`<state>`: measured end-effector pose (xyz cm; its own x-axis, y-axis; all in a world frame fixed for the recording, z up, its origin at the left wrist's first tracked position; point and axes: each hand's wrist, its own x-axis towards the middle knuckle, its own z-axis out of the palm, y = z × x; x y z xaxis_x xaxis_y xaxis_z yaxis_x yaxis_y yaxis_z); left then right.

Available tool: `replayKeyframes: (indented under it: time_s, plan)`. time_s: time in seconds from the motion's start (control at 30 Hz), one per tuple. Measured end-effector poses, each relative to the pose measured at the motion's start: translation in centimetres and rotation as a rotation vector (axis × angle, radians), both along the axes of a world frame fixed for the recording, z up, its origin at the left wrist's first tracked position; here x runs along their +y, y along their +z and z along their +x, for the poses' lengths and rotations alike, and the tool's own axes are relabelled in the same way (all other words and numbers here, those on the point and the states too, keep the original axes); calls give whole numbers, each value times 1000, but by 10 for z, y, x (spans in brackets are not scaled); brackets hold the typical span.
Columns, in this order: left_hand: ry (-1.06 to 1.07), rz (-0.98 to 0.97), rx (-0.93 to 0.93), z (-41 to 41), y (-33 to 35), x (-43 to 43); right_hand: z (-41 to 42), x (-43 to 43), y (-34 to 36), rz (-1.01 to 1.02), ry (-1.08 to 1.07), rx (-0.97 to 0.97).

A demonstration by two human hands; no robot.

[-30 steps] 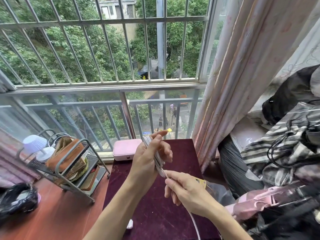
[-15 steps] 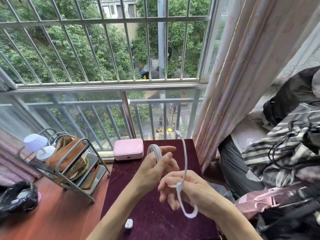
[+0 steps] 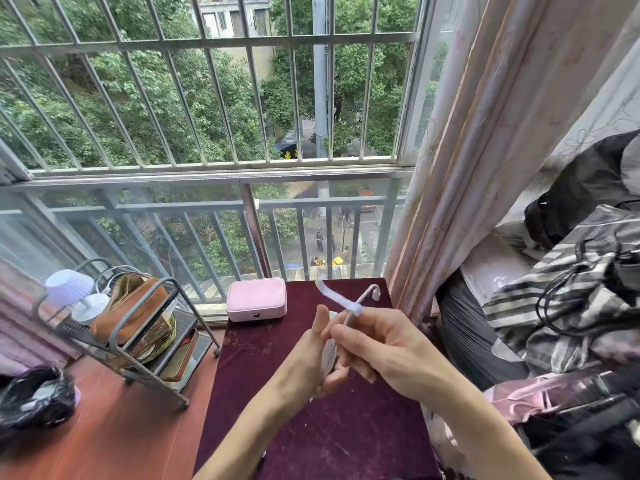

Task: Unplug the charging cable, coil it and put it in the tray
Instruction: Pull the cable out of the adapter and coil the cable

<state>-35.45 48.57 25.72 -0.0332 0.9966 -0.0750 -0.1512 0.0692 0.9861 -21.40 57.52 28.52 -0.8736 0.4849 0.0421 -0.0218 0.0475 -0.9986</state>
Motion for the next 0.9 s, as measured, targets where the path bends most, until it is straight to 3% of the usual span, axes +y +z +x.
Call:
replayKeyframes:
  time_s: [0.17, 0.27, 0.33, 0.63, 0.73, 0.9]
  plan:
    - [-39, 7, -10, 0, 3, -9, 1, 4, 3, 45, 69, 15]
    - [-23, 18, 189, 2, 8, -10, 1, 7, 1, 258, -23, -75]
    - [-18, 11, 219, 5, 12, -9, 4, 10, -1, 401, -105, -136]
    - [-149, 37, -120, 1, 32, -18, 14, 29, -3, 327, -325, -86]
    - [-235, 45, -301, -3, 39, -20, 15, 34, -1, 276, -221, -84]
    - [-397, 120, -641, -7, 48, -22, 6, 25, 1, 0, 26, 48]
